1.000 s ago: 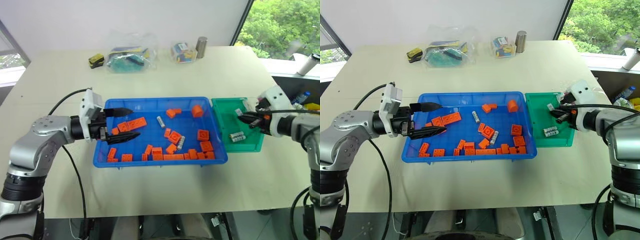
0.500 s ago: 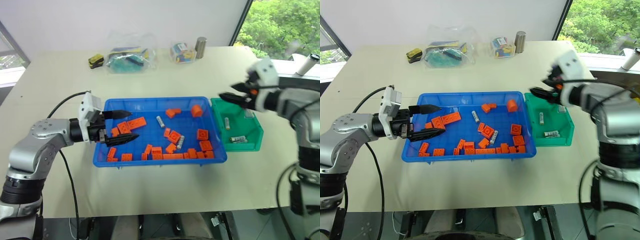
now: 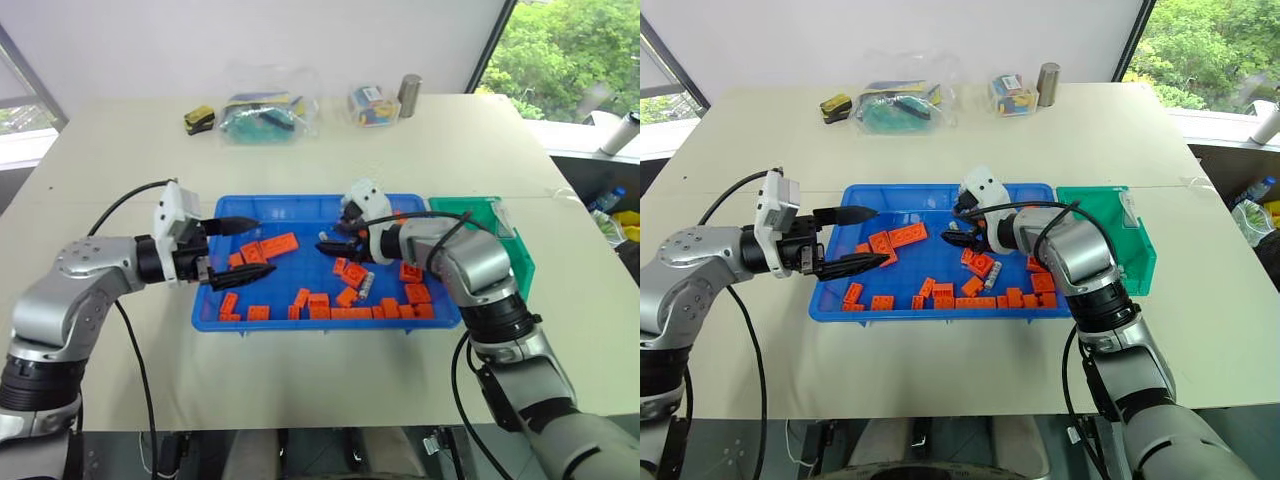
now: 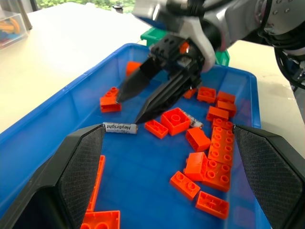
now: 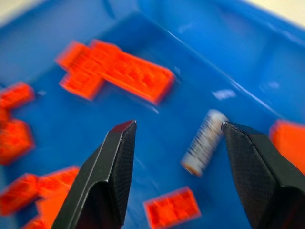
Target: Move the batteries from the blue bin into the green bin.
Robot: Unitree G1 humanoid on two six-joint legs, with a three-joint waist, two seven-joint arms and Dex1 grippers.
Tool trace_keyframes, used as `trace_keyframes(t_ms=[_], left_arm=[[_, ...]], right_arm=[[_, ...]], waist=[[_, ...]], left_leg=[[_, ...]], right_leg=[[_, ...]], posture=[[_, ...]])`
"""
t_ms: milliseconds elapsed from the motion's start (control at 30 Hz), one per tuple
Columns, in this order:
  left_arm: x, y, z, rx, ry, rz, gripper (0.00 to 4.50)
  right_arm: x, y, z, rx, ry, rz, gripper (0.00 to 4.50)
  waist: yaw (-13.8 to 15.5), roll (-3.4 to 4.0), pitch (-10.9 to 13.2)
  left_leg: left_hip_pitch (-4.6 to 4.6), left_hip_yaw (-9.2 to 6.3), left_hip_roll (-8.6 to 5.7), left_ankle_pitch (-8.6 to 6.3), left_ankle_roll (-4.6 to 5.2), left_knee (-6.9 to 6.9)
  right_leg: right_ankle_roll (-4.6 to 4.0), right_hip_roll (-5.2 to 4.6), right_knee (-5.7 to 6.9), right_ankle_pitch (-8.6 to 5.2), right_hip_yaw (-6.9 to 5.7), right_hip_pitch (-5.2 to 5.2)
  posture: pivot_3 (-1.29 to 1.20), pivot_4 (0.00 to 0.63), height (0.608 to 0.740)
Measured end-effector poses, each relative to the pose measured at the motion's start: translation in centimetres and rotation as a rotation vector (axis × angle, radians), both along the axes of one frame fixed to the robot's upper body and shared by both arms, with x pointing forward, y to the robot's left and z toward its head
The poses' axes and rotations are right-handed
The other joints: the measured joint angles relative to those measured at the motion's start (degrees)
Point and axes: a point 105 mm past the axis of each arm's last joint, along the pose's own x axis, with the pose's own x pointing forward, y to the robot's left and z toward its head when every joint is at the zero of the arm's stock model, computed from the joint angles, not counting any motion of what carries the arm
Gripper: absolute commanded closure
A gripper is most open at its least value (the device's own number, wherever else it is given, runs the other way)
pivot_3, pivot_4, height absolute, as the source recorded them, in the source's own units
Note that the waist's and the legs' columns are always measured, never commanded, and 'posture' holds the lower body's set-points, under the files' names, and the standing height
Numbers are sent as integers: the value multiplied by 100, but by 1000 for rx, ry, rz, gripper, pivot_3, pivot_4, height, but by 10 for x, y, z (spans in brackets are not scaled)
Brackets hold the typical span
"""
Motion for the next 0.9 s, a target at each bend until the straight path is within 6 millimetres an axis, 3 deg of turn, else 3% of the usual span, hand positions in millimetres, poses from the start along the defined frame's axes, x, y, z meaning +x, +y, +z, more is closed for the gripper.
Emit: trace_keyframes(t_ms=[167, 300, 400, 533, 900], left_arm=[[-1, 0, 1, -5, 3, 9, 0], [-1, 1, 1, -8, 8, 15, 0], [-1, 1, 0, -7, 11, 17, 0], [-1, 2, 1, -4, 10, 20, 0], [-1, 1, 1, -13, 9, 17, 0]], right_arm=[[3, 10, -28, -4, 70, -14, 1611], [14, 13, -29, -7, 52, -26, 1611], [21, 15, -30, -16, 34, -35, 2367], [25, 13, -32, -27, 26, -43, 4282], [21, 12, -24, -23, 32, -33, 4282]], waist=[[-31, -1, 0], [-24, -1, -1], [-21, -1, -1], [-13, -1, -1], [-11, 0, 0]], left_leg=[[7, 1, 2, 4, -4, 1], [7, 3, 0, 8, 0, 13], [7, 2, 0, 8, 0, 22], [6, 2, 0, 8, 0, 27], [2, 1, 0, 8, 0, 27]], right_leg=[[-1, 6, 20, 0, 3, -5], [-1, 6, 30, 0, 3, -4], [-1, 6, 41, 0, 2, -4], [-1, 5, 44, 0, 2, -4], [-1, 3, 46, 0, 2, -8]], posture=[[0, 150, 740], [0, 150, 740], [0, 150, 740], [0, 150, 740], [0, 150, 740]])
